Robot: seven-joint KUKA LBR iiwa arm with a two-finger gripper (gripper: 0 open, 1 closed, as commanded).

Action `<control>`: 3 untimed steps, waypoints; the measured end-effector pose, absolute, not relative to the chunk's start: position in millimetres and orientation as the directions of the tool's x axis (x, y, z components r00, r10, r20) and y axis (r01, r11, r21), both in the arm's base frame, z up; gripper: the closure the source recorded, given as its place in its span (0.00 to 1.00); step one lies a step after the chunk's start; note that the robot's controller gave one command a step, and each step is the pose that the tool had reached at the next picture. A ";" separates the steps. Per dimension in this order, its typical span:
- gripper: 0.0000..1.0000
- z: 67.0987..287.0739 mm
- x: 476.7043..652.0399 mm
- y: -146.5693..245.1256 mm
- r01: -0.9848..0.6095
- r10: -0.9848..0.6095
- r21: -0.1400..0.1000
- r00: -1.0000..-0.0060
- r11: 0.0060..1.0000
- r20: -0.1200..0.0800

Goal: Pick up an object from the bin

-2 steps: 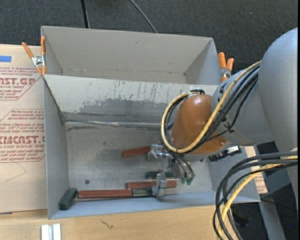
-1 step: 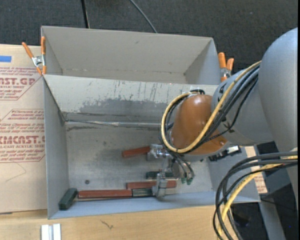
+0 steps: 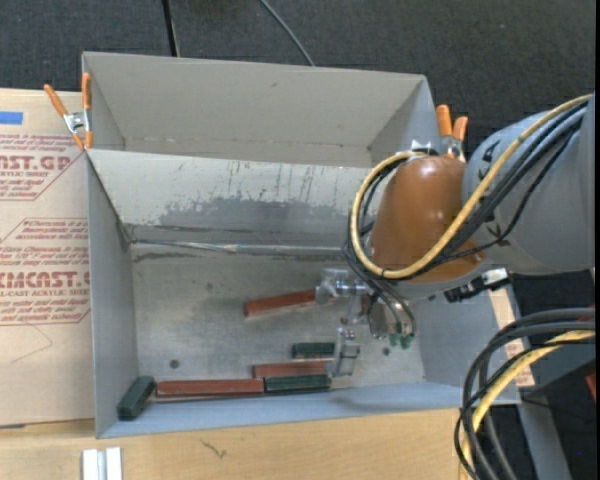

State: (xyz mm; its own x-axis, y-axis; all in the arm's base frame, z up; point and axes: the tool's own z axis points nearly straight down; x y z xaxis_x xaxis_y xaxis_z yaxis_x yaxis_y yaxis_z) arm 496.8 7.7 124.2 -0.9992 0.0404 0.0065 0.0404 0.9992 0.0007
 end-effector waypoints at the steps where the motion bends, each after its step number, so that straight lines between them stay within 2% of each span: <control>1: 0.00 131.4 497.1 -18.0 0.055 0.055 0.000 -0.998 0.999 -0.013; 2: 1.00 72.2 494.0 41.7 0.118 0.118 0.003 -0.993 0.993 0.006; 3: 0.00 70.2 494.9 40.1 0.120 0.120 0.002 -0.993 0.993 -0.002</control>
Offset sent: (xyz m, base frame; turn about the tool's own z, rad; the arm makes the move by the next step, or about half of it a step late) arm -0.0024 0.0309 -0.0542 0.0817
